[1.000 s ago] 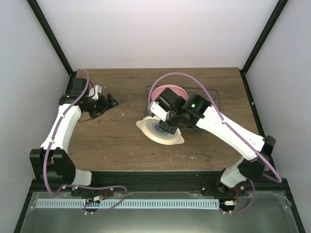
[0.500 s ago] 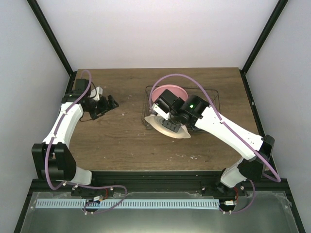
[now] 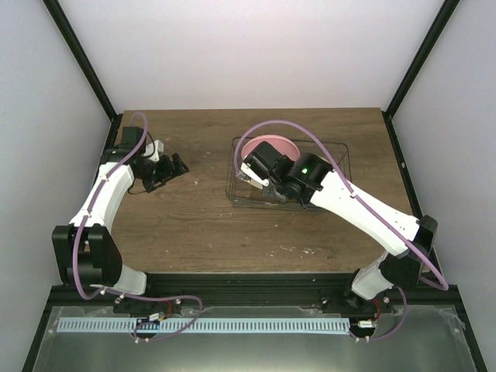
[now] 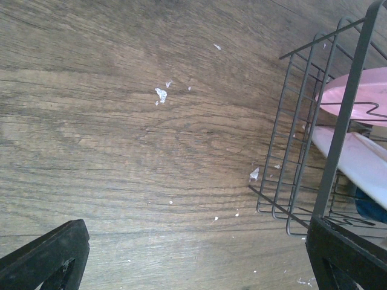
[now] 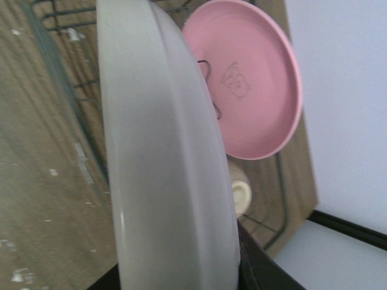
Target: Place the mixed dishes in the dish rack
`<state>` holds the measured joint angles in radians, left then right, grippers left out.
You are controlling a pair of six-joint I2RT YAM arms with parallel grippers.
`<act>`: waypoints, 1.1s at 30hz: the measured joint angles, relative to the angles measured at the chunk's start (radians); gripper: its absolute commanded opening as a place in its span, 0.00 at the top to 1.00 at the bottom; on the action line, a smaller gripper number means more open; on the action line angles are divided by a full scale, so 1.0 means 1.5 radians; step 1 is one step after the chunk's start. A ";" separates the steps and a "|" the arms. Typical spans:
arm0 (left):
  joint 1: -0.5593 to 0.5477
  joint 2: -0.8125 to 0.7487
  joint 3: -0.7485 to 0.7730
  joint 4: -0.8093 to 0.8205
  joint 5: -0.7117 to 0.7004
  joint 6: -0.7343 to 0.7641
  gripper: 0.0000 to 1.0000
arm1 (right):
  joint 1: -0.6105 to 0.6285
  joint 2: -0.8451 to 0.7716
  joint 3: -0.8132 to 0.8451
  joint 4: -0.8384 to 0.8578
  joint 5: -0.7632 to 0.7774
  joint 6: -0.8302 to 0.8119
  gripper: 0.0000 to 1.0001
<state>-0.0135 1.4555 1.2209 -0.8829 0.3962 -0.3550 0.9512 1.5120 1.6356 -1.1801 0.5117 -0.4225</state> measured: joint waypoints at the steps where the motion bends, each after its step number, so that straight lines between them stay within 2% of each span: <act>1: 0.000 0.001 0.000 0.000 0.000 0.000 0.00 | -0.001 0.000 0.000 0.006 0.012 -0.013 0.99; 8: 0.000 0.006 0.000 0.006 -0.002 0.000 0.00 | -0.001 0.000 -0.014 0.081 0.073 -0.120 0.99; 16: 0.000 0.009 -0.006 0.011 -0.005 0.000 0.00 | -0.001 -0.001 -0.112 0.184 0.084 -0.193 0.99; 22: 0.000 0.011 -0.009 0.012 -0.007 0.000 0.00 | -0.001 -0.001 -0.166 0.218 0.083 -0.230 0.99; 33: 0.000 0.018 -0.009 0.012 -0.007 0.000 0.00 | -0.001 -0.003 -0.186 0.248 0.075 -0.241 0.99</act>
<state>-0.0135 1.4822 1.2076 -0.8646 0.3851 -0.3553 0.9504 1.5074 1.3560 -0.8082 0.6235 -0.7834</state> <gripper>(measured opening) 0.997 0.226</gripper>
